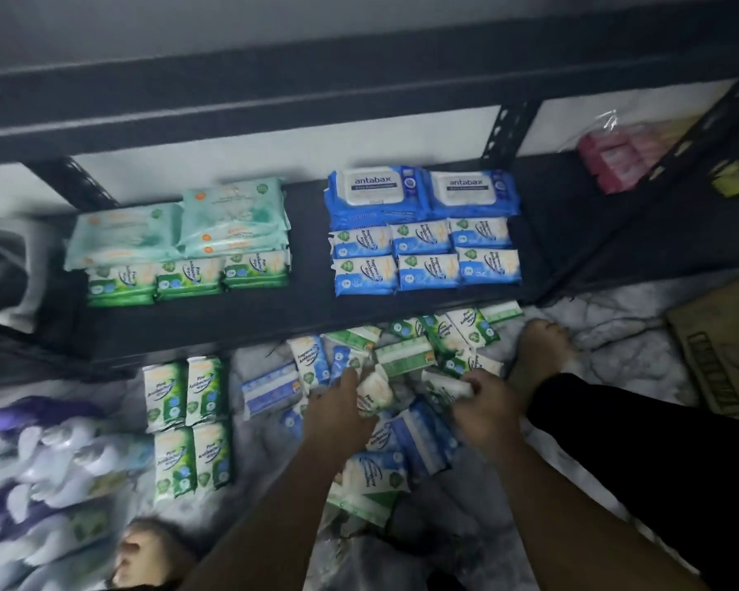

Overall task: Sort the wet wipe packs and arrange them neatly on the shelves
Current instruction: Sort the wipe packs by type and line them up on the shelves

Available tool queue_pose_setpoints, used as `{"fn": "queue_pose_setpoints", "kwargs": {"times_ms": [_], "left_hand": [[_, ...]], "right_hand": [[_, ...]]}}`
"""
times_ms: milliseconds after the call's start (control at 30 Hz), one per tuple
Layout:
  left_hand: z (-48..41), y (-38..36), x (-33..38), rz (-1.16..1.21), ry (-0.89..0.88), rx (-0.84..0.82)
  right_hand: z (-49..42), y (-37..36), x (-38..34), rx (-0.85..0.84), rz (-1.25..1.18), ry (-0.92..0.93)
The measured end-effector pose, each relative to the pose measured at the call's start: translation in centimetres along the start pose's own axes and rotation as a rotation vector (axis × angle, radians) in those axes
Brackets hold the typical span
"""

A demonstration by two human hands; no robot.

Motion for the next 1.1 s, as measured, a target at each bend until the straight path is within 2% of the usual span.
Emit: {"fn": "queue_pose_setpoints", "kwargs": {"times_ms": [133,267,433,567,733,933,1100], "left_hand": [[4.1,1.3,-1.8,0.435,0.056,-0.009],[7.6,2.6,-3.7,0.653,0.016,0.043],[10.7,4.5,-5.9,0.745,0.032,0.079],[11.7,6.3,-6.8,0.845,0.077,0.081],[11.8,6.6,-8.3,0.878,0.123,0.081],[12.1,6.2,-9.8,0.886,0.173,0.040],[13.5,6.2,-12.8,0.864,0.217,0.070]], "right_hand": [[3.7,0.7,-2.1,0.003,-0.098,0.076],[7.1,0.2,-4.3,-0.056,-0.321,0.027],[9.9,-0.8,-6.3,-0.019,-0.590,-0.050],[10.8,-2.2,-7.3,-0.030,-0.692,-0.104],[11.2,-2.9,-8.3,-0.046,-0.552,-0.036],[12.2,-5.0,-8.4,-0.298,-0.545,-0.142],[13.9,-8.2,-9.3,-0.452,-0.516,-0.094]]}}
Point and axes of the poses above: each hand's wrist, its own z-axis away from the middle knuckle, its own y-axis out of the back of the hand, x = y × z, the point moved 3 cm from there along -z, towards the middle knuckle
